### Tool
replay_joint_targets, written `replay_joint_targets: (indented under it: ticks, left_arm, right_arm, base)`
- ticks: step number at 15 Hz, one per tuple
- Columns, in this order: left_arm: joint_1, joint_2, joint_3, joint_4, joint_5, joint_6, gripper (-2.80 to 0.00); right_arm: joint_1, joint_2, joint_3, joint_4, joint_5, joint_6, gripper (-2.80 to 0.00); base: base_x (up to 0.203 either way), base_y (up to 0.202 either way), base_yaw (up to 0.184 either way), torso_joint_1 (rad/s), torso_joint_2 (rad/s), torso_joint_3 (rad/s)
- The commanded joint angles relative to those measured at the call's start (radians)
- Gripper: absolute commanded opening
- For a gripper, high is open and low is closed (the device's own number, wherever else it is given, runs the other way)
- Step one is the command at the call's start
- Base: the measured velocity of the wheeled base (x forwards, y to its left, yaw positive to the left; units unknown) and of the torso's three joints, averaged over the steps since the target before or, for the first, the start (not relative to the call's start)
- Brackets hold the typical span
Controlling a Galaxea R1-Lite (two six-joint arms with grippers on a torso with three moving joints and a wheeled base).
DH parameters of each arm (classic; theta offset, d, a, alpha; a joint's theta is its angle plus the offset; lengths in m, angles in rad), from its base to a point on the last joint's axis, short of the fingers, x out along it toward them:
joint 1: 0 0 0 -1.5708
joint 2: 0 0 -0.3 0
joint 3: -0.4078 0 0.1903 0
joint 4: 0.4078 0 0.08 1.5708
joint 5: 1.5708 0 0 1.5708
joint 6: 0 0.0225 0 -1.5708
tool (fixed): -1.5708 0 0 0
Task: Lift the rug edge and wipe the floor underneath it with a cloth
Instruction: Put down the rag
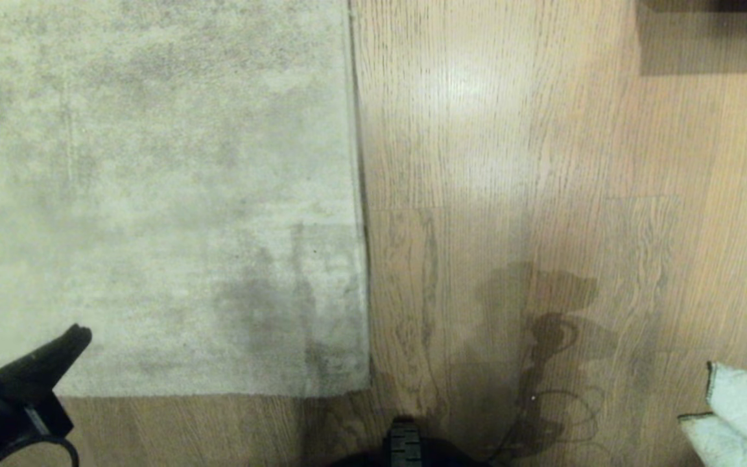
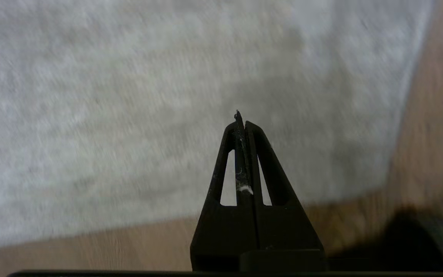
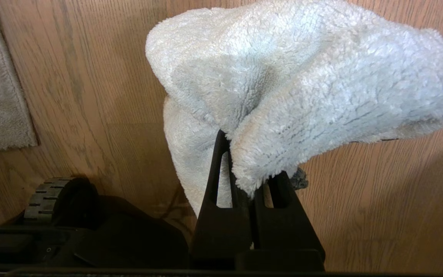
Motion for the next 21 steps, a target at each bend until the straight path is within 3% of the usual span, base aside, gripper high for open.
replay_joint_targets:
  ticks: [1, 5, 7, 9, 10, 13, 21]
  left_arm:
    - [0.001, -0.291, 0.0, 0.282, -0.009, 0.031, -2.8]
    - [0.001, -0.71, -0.023, 0.775, 0.017, 0.069, -2.8]
    - [0.0, -0.791, -0.046, 0.964, 0.075, 0.095, -2.8]
    - [0.0, -0.788, -0.045, 0.996, 0.187, 0.104, -2.8]
    - [0.0, -0.788, -0.029, 0.993, 0.212, 0.093, -2.8]
    - [0.0, -0.786, 0.0, 0.969, 0.241, -0.01, -2.8]
    - [0.0, -0.788, 0.0, 0.969, 0.253, -0.048, -2.8]
  right_arm:
    - [0.0, 0.001, 0.0, -0.001, 0.0, 0.0, -2.8]
    - [0.0, 0.001, 0.0, -0.001, 0.0, 0.001, -2.8]
    - [0.0, 0.001, 0.0, -0.001, 0.0, 0.001, -2.8]
    - [0.0, 0.001, 0.0, -0.001, 0.0, 0.0, -2.8]
    - [0.0, 0.001, 0.0, -0.001, 0.0, 0.0, -2.8]
    - [0.0, 0.001, 0.0, -0.001, 0.0, 0.0, -2.8]
    - [0.0, 0.001, 0.0, -0.001, 0.0, 0.0, -2.8]
  base:
    - [0.0, 0.0, 0.0, 0.0, 0.0, 0.0]
    - [0.0, 0.0, 0.0, 0.0, 0.0, 0.0]
    - [0.0, 0.0, 0.0, 0.0, 0.0, 0.0]
    - [0.0, 0.0, 0.0, 0.0, 0.0, 0.0]
    - [0.0, 0.0, 0.0, 0.0, 0.0, 0.0]
    - [0.0, 0.0, 0.0, 0.0, 0.0, 0.0]
    - [0.0, 0.0, 0.0, 0.0, 0.0, 0.0]
